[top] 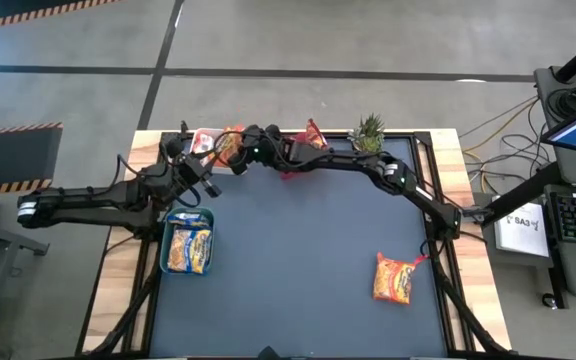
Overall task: Sort Maruchan noodles
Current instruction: Adjust the orange noodle pack in the white bin
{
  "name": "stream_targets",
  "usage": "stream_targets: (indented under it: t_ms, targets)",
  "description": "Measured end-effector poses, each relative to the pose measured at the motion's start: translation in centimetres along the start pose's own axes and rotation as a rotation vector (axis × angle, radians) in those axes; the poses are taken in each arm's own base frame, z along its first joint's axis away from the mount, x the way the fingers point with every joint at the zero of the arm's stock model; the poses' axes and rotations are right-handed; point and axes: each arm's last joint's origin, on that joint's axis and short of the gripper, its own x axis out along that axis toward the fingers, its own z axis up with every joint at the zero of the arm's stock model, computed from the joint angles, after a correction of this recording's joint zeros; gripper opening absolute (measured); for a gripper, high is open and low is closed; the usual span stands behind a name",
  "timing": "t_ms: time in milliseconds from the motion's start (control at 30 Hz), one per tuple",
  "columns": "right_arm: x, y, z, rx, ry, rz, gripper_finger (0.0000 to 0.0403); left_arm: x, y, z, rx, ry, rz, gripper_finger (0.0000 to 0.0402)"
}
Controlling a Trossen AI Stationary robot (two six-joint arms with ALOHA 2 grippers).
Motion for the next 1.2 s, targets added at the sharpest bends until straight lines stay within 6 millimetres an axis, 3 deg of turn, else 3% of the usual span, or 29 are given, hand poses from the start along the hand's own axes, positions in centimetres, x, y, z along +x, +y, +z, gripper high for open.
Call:
stream_targets:
  t_ms: [233,400,600,933,1100,1200]
  targets:
    - [-3.9,-0.4,2.5,-0.097,0.079,-0.03,0.0087,0.1,-0.1,0.0,-0.006,0.005,-0.003,0.0038]
    - [-6.8,0.2,2.7,-0.202,0.109,-0.004,0.0063,0.4,-0.4,0.1,-0.029,0.012,-0.006,0.0038]
    - [-10.1,0.2,0.4,-0.254,0.171,0.017,0.0039,1.2,-0.4,1.5,-0.086,0.07,-0.034,0.0038]
    - [-17.9,-2.1,-3.7,-0.295,0.247,0.072,0.0033,3.3,-1.3,2.5,-0.163,0.441,-0.129,0.0038]
    - [-21.0,-3.1,-5.9,-0.288,0.235,0.106,0.0033,5.3,-0.1,3.8,-0.152,0.562,-0.094,0.0038]
    - [-22.5,-3.9,-7.3,-0.291,0.227,0.126,0.0033,6.8,1.1,3.9,-0.191,0.631,-0.164,0.0038]
